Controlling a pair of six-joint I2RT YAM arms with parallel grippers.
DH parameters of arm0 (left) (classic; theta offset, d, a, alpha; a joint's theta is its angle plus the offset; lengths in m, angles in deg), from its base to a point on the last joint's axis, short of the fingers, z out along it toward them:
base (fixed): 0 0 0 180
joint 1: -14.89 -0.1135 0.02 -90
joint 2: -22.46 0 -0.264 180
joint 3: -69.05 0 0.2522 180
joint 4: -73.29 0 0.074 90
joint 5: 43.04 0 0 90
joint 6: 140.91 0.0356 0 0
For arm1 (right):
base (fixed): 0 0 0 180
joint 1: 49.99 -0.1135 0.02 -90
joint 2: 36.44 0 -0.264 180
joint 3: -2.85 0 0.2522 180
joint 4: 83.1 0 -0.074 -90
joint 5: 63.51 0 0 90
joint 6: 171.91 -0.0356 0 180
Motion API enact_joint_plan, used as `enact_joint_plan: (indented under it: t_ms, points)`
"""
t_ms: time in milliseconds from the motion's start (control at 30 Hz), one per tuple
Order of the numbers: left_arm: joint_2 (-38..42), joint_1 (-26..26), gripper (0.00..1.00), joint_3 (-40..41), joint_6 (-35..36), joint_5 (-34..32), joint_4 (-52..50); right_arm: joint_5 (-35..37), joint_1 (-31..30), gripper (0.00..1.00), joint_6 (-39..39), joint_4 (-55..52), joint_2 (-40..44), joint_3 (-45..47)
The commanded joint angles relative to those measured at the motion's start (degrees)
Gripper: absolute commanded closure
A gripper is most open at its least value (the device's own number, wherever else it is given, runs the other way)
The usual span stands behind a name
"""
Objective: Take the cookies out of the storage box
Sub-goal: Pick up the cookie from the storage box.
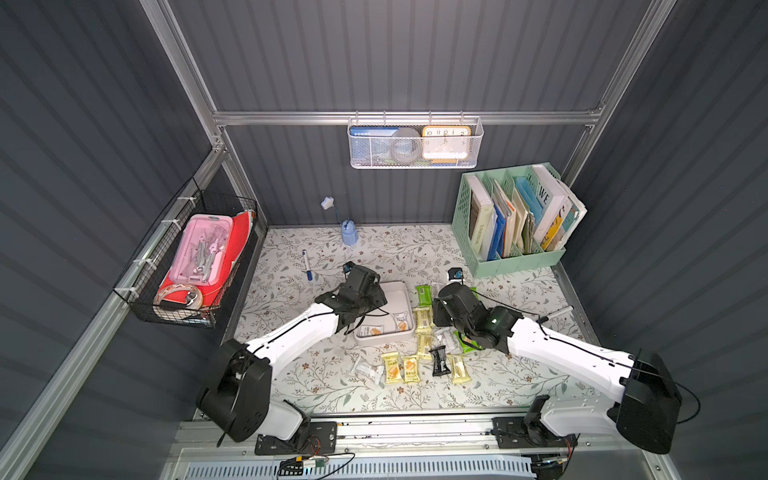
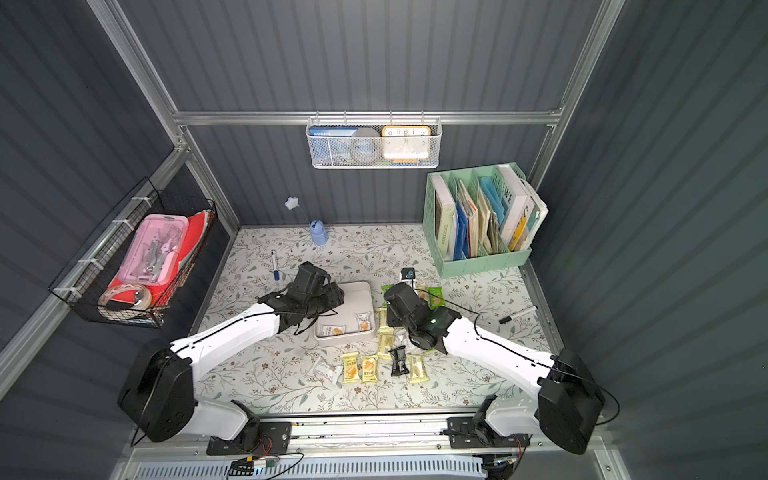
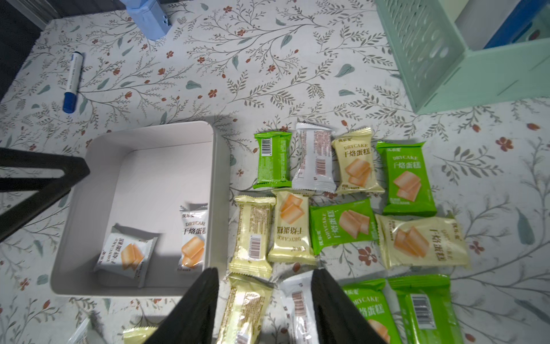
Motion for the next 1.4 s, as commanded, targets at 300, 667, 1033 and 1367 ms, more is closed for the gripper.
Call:
enact_joint_plan:
  t_ms: [300,667,1033,1367]
  points:
    - [-6.23,0.39,0.39,-7.35,11.14,15.30,-13.76,4.22,1.00,0.45,-11.01,-13.07,4.02,-3.93]
    - [-13.59,0.35,0.35,-10.04,9.60,20.27,-11.45,0.64,4.53,0.45,-9.01,-15.49,5.92,-6.16]
    - [-19.10,0.47,0.49,-12.41,8.34,20.96,-9.10,-2.55,7.71,0.46,-7.47,-13.66,10.29,-2.93]
    - [-23.16,0.47,0.64,-14.50,7.48,20.88,-9.06,-3.92,8.08,0.47,-8.06,-15.35,12.26,-2.89]
